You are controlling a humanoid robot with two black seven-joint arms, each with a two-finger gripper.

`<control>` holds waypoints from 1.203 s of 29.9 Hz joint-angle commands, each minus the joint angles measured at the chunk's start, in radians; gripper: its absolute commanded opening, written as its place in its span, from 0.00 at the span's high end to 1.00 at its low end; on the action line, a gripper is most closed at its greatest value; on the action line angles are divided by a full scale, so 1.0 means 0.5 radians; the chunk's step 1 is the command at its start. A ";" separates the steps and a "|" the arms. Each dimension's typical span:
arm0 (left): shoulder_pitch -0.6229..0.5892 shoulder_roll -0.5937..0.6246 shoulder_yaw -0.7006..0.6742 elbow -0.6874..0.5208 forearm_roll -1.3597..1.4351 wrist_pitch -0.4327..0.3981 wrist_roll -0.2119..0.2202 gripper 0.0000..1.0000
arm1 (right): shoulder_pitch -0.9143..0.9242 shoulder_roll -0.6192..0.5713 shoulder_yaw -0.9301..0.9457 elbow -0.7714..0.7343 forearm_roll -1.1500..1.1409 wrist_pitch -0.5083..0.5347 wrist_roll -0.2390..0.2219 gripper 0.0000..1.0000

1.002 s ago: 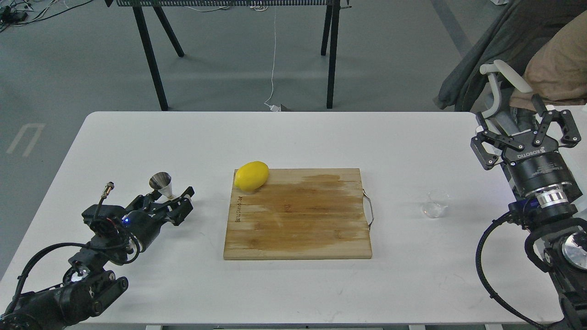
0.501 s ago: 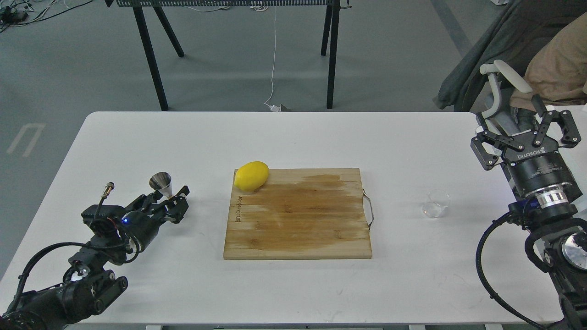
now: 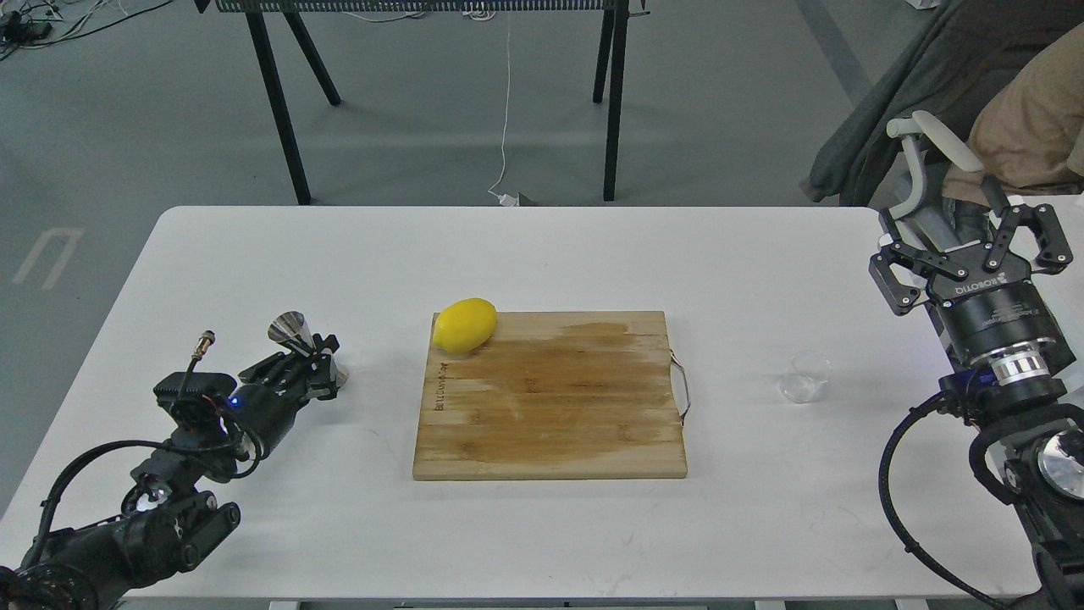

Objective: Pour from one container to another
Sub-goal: 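Lift the jigger with the left gripper and carry it over the board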

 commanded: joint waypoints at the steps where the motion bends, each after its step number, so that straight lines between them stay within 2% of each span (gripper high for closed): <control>1: -0.124 0.018 -0.001 -0.039 -0.001 0.001 0.000 0.97 | 0.006 0.000 0.000 0.000 0.000 0.000 0.000 0.01; 10: -0.553 -0.031 -0.001 -0.232 0.002 0.001 0.000 0.96 | 0.052 0.000 0.000 -0.003 0.000 0.000 0.000 0.01; 15: -0.606 -0.261 0.201 -0.269 0.017 0.001 0.000 0.96 | 0.064 0.000 0.000 -0.006 0.000 0.000 0.000 0.01; 21: -0.609 -0.540 0.453 -0.269 0.017 0.001 0.000 0.96 | 0.095 -0.024 -0.012 -0.006 0.000 0.000 -0.003 0.01; 28: -0.526 -0.540 0.493 -0.266 0.039 0.001 0.000 0.96 | 0.202 -0.095 -0.061 -0.021 -0.003 0.000 -0.009 0.01; 36: -0.458 -0.540 0.692 -0.245 0.076 0.001 0.000 0.96 | 0.205 -0.080 -0.080 -0.043 0.000 0.000 -0.006 0.01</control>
